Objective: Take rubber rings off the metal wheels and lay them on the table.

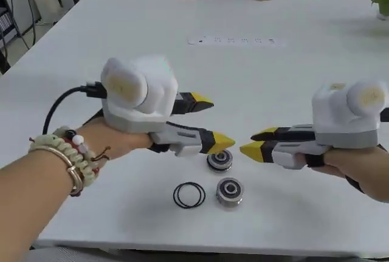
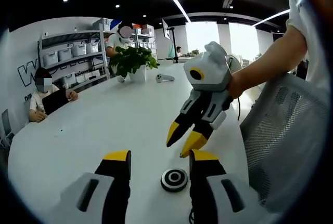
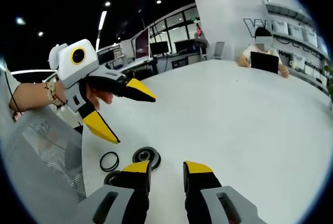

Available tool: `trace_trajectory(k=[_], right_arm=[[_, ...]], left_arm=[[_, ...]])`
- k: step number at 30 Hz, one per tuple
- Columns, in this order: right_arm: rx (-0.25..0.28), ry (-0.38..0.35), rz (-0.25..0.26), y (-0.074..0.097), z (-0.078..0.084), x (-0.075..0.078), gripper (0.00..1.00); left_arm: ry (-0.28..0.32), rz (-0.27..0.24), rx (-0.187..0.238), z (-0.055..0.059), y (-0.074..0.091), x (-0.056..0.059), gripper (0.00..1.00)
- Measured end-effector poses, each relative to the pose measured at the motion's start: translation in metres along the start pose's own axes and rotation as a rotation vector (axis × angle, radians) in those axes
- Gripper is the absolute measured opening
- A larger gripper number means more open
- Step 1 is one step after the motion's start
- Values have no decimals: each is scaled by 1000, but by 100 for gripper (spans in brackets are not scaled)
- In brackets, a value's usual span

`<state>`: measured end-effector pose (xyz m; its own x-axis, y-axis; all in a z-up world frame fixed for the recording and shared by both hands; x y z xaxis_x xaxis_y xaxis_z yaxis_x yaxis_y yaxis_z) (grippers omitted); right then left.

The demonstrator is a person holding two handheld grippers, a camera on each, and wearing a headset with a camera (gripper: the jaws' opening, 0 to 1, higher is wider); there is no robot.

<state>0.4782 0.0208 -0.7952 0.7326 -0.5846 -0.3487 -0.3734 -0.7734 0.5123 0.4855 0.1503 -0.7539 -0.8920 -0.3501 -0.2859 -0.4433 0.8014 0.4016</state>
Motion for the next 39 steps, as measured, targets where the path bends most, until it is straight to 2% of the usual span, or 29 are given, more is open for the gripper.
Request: trace_trajectory(k=[5,9,11,15,18,19,28,32,39], right_arm=[[-43,38,-16,-6,6,-7,23],[-69,65,-22,-9,10,-7,24],[-70,71,-24,-9,10,-7,24],[-78,89,-28,-11,10,-12,24],[-87,100,-35,-12,12,-13,24],[-90,101,-37,-13,12,-13,24],[-109,112,-46,-17,16,-13,24],[-109,142,-1,-24,17,-12,25],[-96,160,-3,-29,15,-15,23]], left_arm=[[-1,15,-47,13,-5,9,37],[-7,31,-76,23,-11,16,27],[-5,37,-85,26,-13,18,23],[29,67,-101,34,-16,25,22],[21,71,-125,40,-18,27,16],[37,62,-113,39,-17,27,14],[37,69,-116,36,-19,30,8],[45,56,-114,36,-19,29,8],[50,35,-108,36,-19,29,7]])
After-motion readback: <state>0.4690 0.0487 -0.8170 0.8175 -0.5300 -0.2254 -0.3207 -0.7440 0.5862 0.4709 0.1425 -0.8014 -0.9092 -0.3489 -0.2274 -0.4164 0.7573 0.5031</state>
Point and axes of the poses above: the centre of the closed fingertips' face, and the gripper's own axes: y roughly backward along the fingers, x roughly to its right, z roughly out of its underside, the point moved 6 cm from there along y, roughly backward along the fingers, and after that the axes turned 11 degrees about -y, right-handed, at the moved point
